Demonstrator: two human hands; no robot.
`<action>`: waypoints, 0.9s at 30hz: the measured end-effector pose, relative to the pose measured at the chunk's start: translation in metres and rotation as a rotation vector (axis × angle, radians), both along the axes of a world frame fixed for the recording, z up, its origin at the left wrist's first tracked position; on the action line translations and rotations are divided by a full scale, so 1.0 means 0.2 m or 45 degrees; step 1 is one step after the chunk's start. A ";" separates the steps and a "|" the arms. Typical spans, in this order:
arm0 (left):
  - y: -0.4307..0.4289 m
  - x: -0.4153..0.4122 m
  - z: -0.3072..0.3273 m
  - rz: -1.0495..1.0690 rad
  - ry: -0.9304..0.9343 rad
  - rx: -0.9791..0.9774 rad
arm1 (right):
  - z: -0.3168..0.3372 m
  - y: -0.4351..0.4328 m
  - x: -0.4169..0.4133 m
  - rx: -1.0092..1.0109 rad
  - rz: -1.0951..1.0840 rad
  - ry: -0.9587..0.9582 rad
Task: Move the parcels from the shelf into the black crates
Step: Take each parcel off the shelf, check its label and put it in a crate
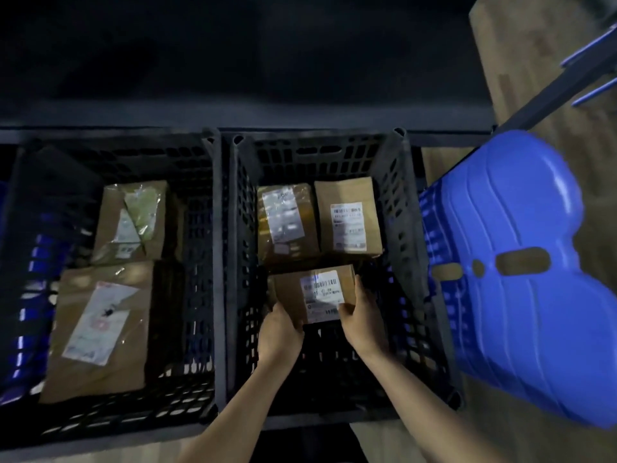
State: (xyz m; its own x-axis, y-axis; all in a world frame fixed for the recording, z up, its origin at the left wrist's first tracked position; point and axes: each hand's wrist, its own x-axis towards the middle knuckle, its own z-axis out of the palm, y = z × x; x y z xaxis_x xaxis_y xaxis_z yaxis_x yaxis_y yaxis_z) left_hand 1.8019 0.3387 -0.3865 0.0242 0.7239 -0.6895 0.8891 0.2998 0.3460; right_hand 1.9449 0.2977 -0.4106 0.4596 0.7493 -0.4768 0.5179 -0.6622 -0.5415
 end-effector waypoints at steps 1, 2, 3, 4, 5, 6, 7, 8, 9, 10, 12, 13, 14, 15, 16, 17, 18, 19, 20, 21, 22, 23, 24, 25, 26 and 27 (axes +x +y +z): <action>0.01 0.01 -0.04 -0.002 -0.012 -0.022 | -0.04 0.00 0.00 -0.013 -0.005 0.022; 0.02 0.01 -0.08 -0.004 -0.012 -0.045 | -0.07 0.01 -0.01 -0.028 -0.012 0.049; 0.03 0.02 -0.13 -0.008 0.004 -0.072 | -0.11 0.02 -0.01 -0.047 -0.013 0.071; 0.05 0.02 -0.17 -0.010 0.037 -0.095 | -0.15 0.03 -0.01 -0.068 -0.004 0.079; 0.08 0.02 -0.20 0.000 0.073 -0.119 | -0.19 0.05 -0.02 -0.094 0.015 0.076; 0.10 0.03 -0.23 0.025 0.095 -0.148 | -0.23 0.06 -0.02 -0.126 0.035 0.070; 0.12 0.03 -0.25 0.058 0.095 -0.168 | -0.26 0.08 -0.02 -0.159 0.048 0.070; 0.14 0.04 -0.28 0.086 0.075 -0.166 | -0.29 0.10 -0.01 -0.187 0.053 0.075; 0.15 0.04 -0.32 0.111 0.041 -0.148 | -0.33 0.12 -0.01 -0.207 0.053 0.074; 0.15 0.04 -0.35 0.123 -0.003 -0.115 | -0.36 0.14 -0.01 -0.221 0.054 0.060; 0.14 0.03 -0.41 0.104 -0.093 -0.025 | -0.44 0.15 -0.02 -0.228 0.042 0.000; 0.13 0.01 -0.43 0.091 -0.125 0.015 | -0.48 0.15 -0.02 -0.223 -0.017 0.012; 0.12 0.00 -0.45 0.090 -0.148 0.049 | -0.51 0.15 -0.03 -0.206 -0.058 0.026; 0.12 -0.01 -0.46 0.108 -0.158 0.056 | -0.55 0.14 -0.03 -0.185 -0.079 0.052; 0.12 -0.01 -0.47 0.130 -0.147 0.057 | -0.59 0.12 -0.04 -0.163 -0.090 0.064; 0.12 -0.01 -0.48 0.146 -0.110 0.048 | -0.62 0.11 -0.05 -0.124 -0.118 0.063; 0.12 -0.01 -0.49 0.151 -0.077 0.053 | -0.63 0.10 -0.07 -0.089 -0.130 0.044; 0.11 -0.01 -0.50 0.156 -0.063 0.053 | -0.64 0.10 -0.08 -0.043 -0.191 0.074; 0.10 0.00 -0.51 0.147 -0.059 0.050 | -0.66 0.09 -0.09 0.008 -0.251 0.102; 0.08 0.00 -0.51 0.122 -0.050 0.042 | -0.67 0.09 -0.09 0.028 -0.297 0.133; 0.07 0.00 -0.51 0.080 -0.040 0.029 | -0.67 0.09 -0.09 0.024 -0.329 0.135; 0.05 0.00 -0.51 0.050 -0.029 -0.004 | -0.67 0.08 -0.09 0.033 -0.345 0.142; 0.04 0.00 -0.51 0.043 -0.023 -0.035 | -0.67 0.08 -0.09 0.042 -0.389 0.186; 0.04 0.02 -0.50 0.046 -0.017 -0.061 | -0.67 0.08 -0.09 0.087 -0.426 0.246; 0.04 0.03 -0.49 0.066 0.006 -0.045 | -0.65 0.09 -0.09 0.064 -0.456 0.296; 0.05 0.05 -0.47 0.088 0.034 -0.040 | -0.64 0.10 -0.08 0.057 -0.452 0.319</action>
